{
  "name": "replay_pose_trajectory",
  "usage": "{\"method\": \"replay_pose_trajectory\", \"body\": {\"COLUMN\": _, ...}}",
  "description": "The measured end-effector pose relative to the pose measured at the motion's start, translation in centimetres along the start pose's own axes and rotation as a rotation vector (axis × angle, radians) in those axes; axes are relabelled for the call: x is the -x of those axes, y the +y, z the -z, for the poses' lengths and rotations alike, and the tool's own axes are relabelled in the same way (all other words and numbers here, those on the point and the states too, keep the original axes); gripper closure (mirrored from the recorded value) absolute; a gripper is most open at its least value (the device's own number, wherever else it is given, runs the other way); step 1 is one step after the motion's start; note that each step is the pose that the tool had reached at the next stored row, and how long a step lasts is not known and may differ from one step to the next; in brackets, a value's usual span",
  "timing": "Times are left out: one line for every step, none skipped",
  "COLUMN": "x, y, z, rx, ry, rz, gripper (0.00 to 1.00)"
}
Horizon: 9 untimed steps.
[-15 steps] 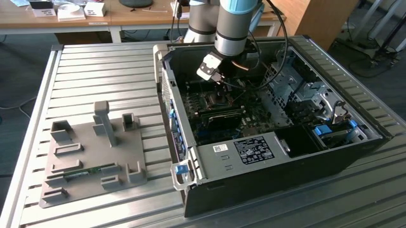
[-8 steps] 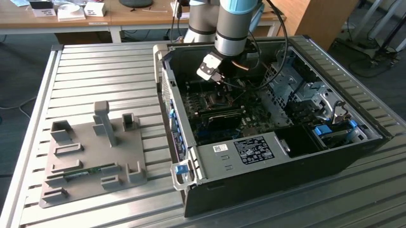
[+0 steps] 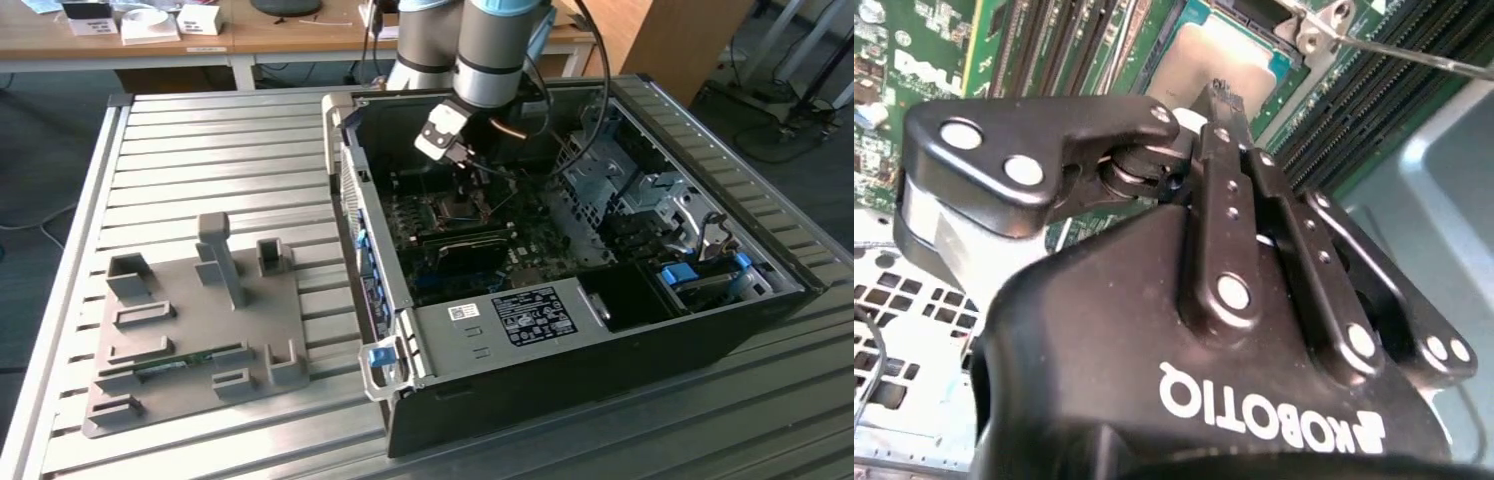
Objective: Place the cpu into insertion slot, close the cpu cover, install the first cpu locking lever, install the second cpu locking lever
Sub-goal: 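Place the cpu into insertion slot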
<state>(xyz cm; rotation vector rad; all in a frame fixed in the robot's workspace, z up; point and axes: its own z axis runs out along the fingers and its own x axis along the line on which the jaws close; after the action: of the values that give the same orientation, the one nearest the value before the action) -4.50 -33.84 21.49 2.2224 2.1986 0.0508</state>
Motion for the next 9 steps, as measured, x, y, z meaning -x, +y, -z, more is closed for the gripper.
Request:
{"method": "replay_pose_trajectory", "body": {"x": 0.00, "y": 0.01, "z": 0.22, "rx": 0.0000, "ry": 0.0000, "rz": 0.000, "gripper": 0.89}}
{"method": "replay_pose_trajectory", "body": {"x": 0.00, "y": 0.01, "z": 0.42, "rx": -0.0001, "ry": -0.0002, "rz": 0.000, "gripper": 0.89}}
{"method": "replay_pose_trajectory", "body": {"x": -0.01, "y": 0.02, "z": 0.62, "rx": -0.0001, "ry": -0.0001, "rz": 0.000, "gripper": 0.89}}
{"method": "replay_pose_trajectory", "body": {"x": -0.01, "y": 0.03, "z": 0.83, "rx": 0.0000, "ry": -0.0001, "rz": 0.000, "gripper": 0.89}}
{"method": "replay_pose_trajectory", "body": {"x": -0.01, "y": 0.03, "z": 0.99, "rx": -0.0001, "ry": -0.0001, "rz": 0.000, "gripper": 0.89}}
{"method": "replay_pose_trajectory", "body": {"x": -0.02, "y": 0.04, "z": 1.22, "rx": 0.0000, "ry": 0.0001, "rz": 0.000, "gripper": 0.89}}
{"method": "replay_pose_trajectory", "body": {"x": -0.02, "y": 0.04, "z": 1.23, "rx": 0.0000, "ry": 0.0000, "rz": 0.000, "gripper": 0.89}}
{"method": "replay_pose_trajectory", "body": {"x": -0.01, "y": 0.04, "z": 1.23, "rx": 0.0000, "ry": 0.0000, "rz": 0.000, "gripper": 0.89}}
{"method": "replay_pose_trajectory", "body": {"x": -0.02, "y": 0.04, "z": 1.24, "rx": 0.0000, "ry": 0.0000, "rz": 0.000, "gripper": 0.89}}
